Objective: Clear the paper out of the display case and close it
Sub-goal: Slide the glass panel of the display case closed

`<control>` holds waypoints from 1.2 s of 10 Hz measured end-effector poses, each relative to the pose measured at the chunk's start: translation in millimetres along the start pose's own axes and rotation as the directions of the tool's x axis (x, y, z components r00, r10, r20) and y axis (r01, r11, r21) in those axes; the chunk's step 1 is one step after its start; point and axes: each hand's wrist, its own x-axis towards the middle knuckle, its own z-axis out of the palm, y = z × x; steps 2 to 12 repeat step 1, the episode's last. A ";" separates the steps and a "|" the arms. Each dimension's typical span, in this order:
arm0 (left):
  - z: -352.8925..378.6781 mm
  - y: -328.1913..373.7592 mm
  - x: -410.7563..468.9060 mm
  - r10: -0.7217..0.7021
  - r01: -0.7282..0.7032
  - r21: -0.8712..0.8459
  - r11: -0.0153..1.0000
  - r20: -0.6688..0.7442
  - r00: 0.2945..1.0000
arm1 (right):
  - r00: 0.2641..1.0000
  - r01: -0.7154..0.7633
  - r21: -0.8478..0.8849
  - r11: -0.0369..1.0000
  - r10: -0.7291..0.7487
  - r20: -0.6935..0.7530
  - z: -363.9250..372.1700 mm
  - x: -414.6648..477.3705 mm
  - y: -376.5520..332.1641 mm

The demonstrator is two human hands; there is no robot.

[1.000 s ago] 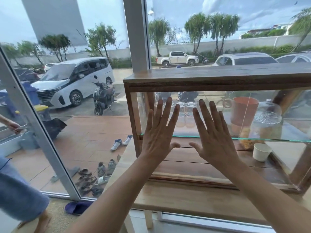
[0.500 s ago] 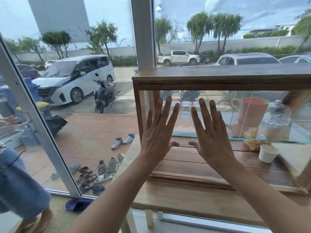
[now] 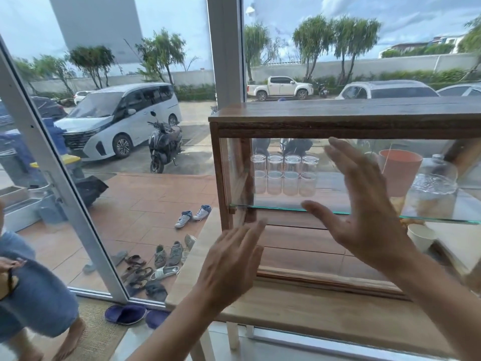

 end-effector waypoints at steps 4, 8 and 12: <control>5.0 2.6 -79.2 0.098 -0.113 0.050 0.992 0.234 0.967 | 0.996 -0.048 0.204 0.978 0.062 -0.064 -58.9 10.1 -3.6; 5.0 2.6 -79.2 0.098 -0.113 0.050 0.992 0.234 0.967 | 0.996 -0.048 0.204 0.978 0.062 -0.064 -58.9 10.1 -3.6; 5.0 2.6 -79.2 0.098 -0.113 0.050 0.992 0.234 0.967 | 0.996 -0.048 0.204 0.978 0.062 -0.064 -58.9 10.1 -3.6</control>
